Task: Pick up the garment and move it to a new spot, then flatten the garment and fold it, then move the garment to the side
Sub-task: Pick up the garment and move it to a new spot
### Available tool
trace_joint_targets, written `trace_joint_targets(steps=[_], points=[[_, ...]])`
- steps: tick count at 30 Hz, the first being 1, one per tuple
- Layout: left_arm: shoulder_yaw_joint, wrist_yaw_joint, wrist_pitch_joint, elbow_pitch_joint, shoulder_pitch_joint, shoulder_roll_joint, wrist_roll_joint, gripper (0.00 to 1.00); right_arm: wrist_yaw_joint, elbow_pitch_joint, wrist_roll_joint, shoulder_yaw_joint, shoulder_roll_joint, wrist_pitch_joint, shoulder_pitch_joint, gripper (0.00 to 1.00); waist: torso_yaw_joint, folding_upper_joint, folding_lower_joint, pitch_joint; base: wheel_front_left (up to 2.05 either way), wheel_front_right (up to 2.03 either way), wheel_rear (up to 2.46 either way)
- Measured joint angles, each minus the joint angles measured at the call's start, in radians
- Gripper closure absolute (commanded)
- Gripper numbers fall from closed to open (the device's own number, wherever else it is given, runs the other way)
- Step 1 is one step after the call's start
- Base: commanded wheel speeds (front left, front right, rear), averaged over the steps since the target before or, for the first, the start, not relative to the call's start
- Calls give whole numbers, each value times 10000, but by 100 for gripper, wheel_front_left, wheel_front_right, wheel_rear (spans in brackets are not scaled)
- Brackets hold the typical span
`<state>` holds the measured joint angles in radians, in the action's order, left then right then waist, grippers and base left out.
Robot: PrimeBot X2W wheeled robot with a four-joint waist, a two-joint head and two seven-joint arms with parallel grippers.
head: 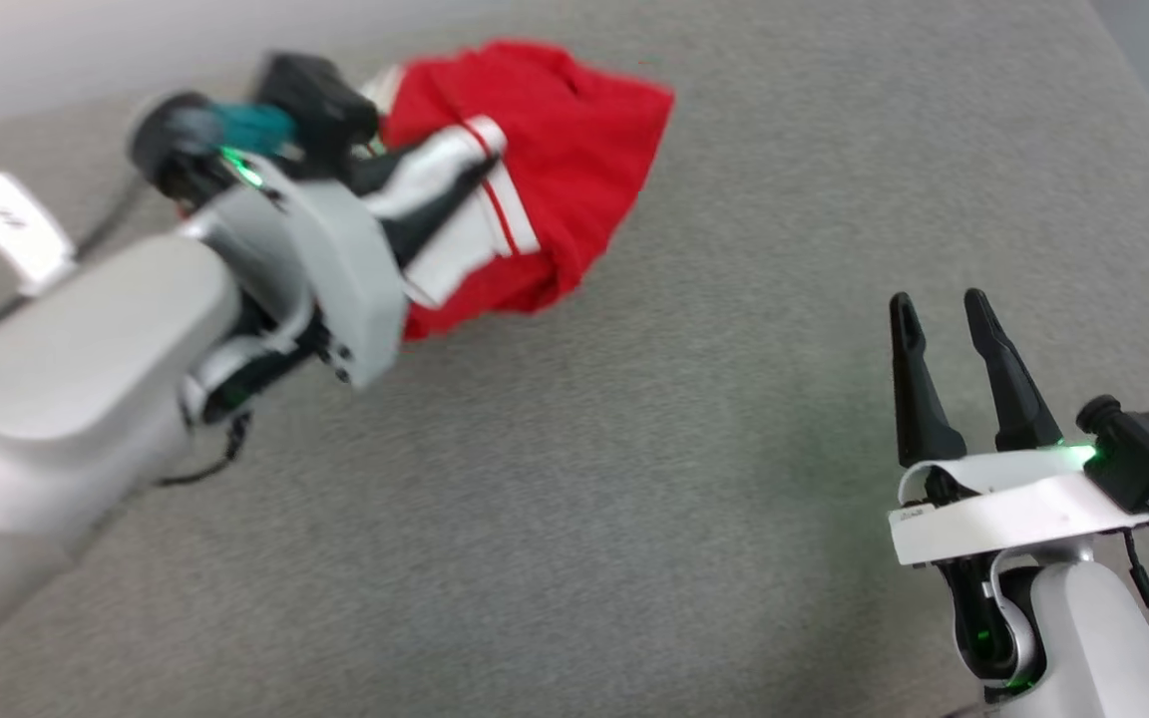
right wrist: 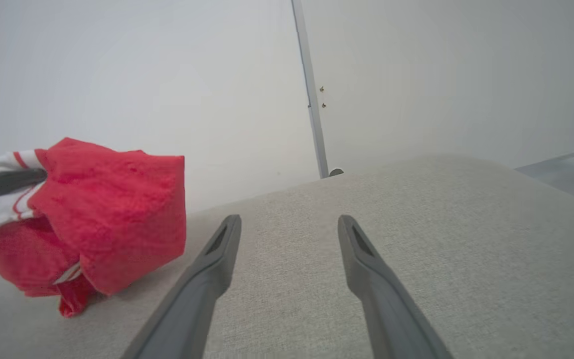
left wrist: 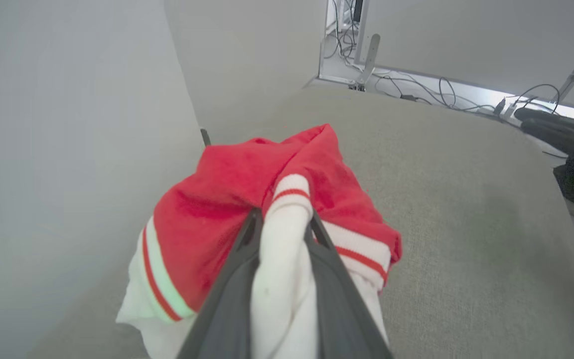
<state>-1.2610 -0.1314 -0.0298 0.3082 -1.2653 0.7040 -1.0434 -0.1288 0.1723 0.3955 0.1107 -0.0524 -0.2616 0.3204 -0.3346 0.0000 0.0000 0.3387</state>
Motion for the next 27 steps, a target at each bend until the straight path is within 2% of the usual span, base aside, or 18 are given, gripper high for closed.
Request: trace_joint_targets(steps=[5, 11, 25, 26, 27], points=[[-171, 0, 775, 107, 389, -380, 213, 100, 0, -102, 336, -56, 0, 0, -78, 0, -476, 0, 0, 194, 0, 0, 0], [-205, 0, 1973, 303, 1256, -426, 330, 100, 0, -161, 725, 46, 0, 2, -156, 0, -1001, 0, 0, 462, 0, 0, 0], [-10, -10, 2777, 1070, 1577, -616, 598, 100, 0, -211, 963, 203, 2, 2, -93, 0, -1482, 0, 0, 901, 0, 0, 0], [-2, -6, 2796, 1068, 1586, -656, 596, 58, 0, -211, 951, 182, 2, 2, -86, 0, -1464, 0, 0, 888, 0, 0, 0], [-6, -6, 2763, 1078, 1584, -692, 573, 10, 0, -207, 922, 150, 4, 2, -88, 0, -1434, 0, 0, 871, 0, 0, 0]])
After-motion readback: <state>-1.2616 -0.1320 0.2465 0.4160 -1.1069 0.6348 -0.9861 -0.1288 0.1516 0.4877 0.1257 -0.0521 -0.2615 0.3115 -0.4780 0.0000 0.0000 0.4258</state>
